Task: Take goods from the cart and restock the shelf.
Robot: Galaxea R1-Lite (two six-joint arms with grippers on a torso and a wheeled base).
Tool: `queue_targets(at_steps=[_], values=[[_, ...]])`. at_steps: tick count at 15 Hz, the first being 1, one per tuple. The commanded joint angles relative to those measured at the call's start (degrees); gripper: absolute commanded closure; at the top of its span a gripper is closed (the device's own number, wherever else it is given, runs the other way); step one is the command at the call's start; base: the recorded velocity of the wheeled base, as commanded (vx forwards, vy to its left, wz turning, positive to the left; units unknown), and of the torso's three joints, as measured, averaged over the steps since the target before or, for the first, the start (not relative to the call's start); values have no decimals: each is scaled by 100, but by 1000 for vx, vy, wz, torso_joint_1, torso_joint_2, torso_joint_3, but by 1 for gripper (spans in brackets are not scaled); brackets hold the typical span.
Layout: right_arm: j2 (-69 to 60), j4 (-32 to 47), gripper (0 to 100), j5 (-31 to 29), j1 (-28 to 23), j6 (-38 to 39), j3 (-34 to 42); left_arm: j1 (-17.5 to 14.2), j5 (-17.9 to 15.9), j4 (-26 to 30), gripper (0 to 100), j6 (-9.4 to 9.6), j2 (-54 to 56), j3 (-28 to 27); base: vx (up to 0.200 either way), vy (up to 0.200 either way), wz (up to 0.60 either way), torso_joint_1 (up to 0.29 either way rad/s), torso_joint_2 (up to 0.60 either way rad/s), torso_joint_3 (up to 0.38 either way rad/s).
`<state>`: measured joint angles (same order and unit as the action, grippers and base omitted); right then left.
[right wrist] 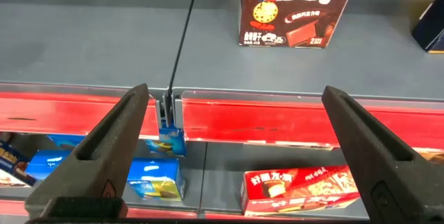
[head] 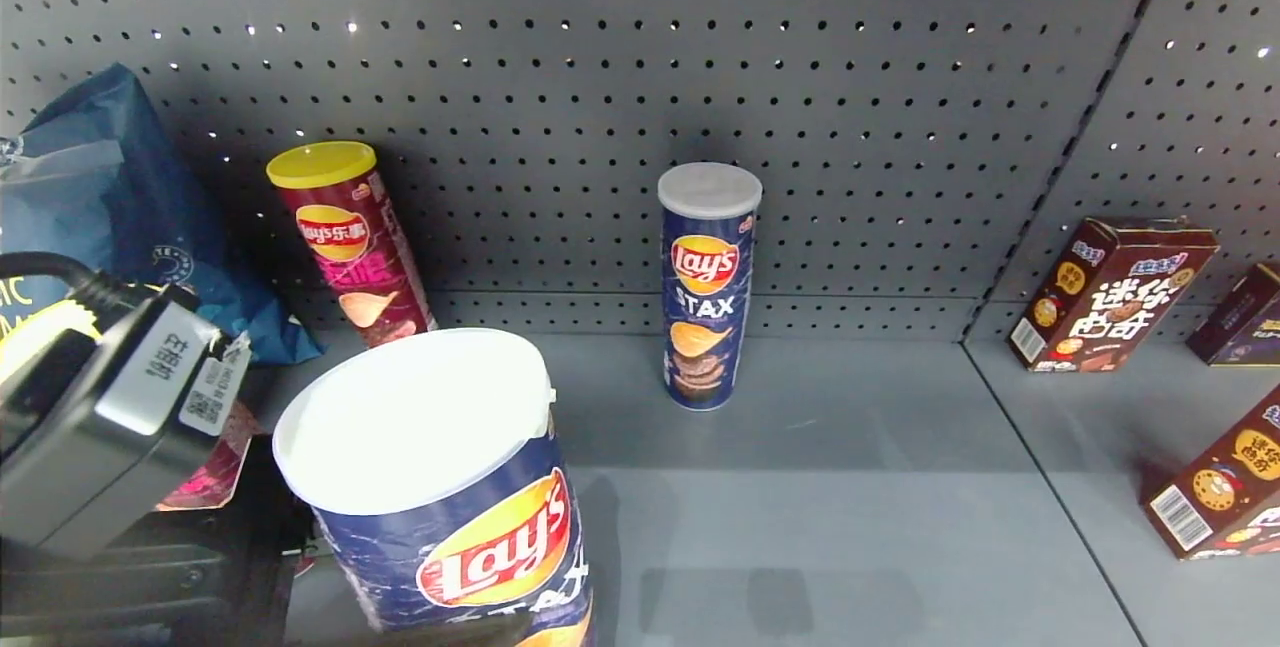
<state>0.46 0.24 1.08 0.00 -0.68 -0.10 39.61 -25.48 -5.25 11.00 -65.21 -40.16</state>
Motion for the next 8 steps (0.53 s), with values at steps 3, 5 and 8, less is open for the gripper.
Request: queue_targets(at_steps=[3, 5, 8], values=[[103, 28, 0, 6, 44, -20, -8, 3, -1, -11, 100, -1, -10, -1, 0, 0, 0, 0, 0, 0], [129, -7, 0, -65, -53, 42, -96, -14, -1, -37, 100, -1, -18, -45, 0, 0, 0, 0, 0, 0], [912, 890, 0, -311, 53, 420, -1915, -14, -10, -46, 100, -10, -124, -98, 0, 0, 0, 0, 0, 0]])
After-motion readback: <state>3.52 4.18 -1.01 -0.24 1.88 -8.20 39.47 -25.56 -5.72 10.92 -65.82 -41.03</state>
